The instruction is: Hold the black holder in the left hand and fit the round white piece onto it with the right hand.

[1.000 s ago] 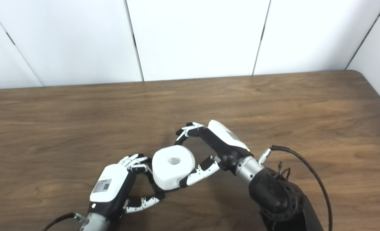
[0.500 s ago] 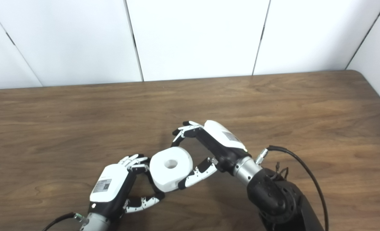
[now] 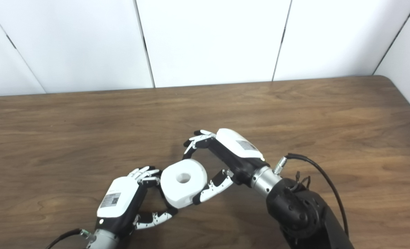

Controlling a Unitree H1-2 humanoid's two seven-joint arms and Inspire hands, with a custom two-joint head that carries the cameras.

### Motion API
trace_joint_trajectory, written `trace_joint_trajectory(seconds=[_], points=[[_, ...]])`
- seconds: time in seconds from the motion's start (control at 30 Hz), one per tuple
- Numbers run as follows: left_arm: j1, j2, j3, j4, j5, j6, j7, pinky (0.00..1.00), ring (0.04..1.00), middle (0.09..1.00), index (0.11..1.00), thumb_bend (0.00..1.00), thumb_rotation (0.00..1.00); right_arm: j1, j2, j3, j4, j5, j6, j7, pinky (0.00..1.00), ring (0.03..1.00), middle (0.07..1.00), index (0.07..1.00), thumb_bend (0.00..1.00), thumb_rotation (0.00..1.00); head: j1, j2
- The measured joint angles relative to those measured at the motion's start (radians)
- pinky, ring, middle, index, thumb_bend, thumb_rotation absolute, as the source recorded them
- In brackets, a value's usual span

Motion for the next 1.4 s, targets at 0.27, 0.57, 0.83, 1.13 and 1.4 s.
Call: trace_joint_trajectory(seconds=[0.27,0.57,0.83,1.13,1.4], points=[[0.000,0.000,0.000,-0.001,0.000,0.000,0.000,0.90,0.893,0.812,0.490,0.52,0.05,0.000,-0.003,0.002,0.000,-0.002,0.000,0.000,0.85,0.932,0.813,0.484,0.52,0.14,-0.002,0.000],[0.000,0.000,0.000,-0.001,0.000,-0.002,0.000,0.89,0.889,0.810,0.489,0.52,0.05,-0.005,-0.009,0.006,0.000,-0.012,0.000,0.003,0.85,0.945,0.825,0.490,0.52,0.15,0.000,0.000],[0.001,0.000,-0.001,-0.002,0.000,-0.001,0.000,0.89,0.889,0.810,0.490,0.52,0.05,-0.004,-0.020,0.029,0.002,-0.074,0.012,0.046,0.91,0.978,0.873,0.712,0.97,0.27,0.000,0.000],[0.001,0.000,-0.002,-0.002,0.000,-0.002,-0.001,0.89,0.891,0.806,0.490,0.52,0.05,0.001,-0.021,0.024,0.002,-0.094,0.014,0.071,0.94,0.998,0.887,0.739,0.98,0.28,0.000,-0.002],[0.000,0.000,-0.003,-0.002,0.001,-0.002,-0.001,0.89,0.891,0.810,0.490,0.52,0.05,0.000,-0.019,0.021,0.002,-0.098,0.014,0.073,0.96,0.995,0.885,0.736,0.99,0.29,-0.002,-0.003]])
